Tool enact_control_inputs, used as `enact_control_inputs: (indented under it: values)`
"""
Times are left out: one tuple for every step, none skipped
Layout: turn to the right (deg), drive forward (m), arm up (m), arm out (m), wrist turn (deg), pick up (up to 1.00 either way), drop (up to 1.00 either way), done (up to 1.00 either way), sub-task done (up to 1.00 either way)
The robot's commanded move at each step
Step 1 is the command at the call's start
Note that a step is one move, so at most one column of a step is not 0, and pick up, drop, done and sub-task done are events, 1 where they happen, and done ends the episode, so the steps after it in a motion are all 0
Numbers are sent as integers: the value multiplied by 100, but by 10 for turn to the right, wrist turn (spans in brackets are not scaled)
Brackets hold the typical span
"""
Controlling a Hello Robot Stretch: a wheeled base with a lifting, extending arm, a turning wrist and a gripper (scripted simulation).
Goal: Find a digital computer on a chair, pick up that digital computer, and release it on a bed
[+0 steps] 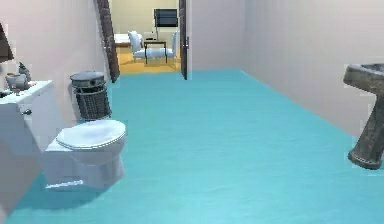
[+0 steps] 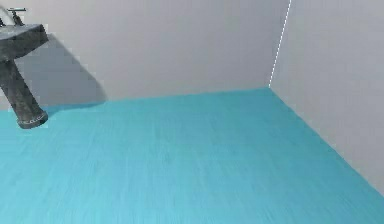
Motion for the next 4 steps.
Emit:
enact_control_inputs:
  values:
    - [0, 100, 0, 0, 0, 0, 0, 0, 0]
    - [0, 30, 0, 0, 0, 0, 0, 0, 0]
    - [-120, 0, 0, 0, 0, 0, 0, 0, 0]
    - [0, 100, 0, 0, 0, 0, 0, 0, 0]
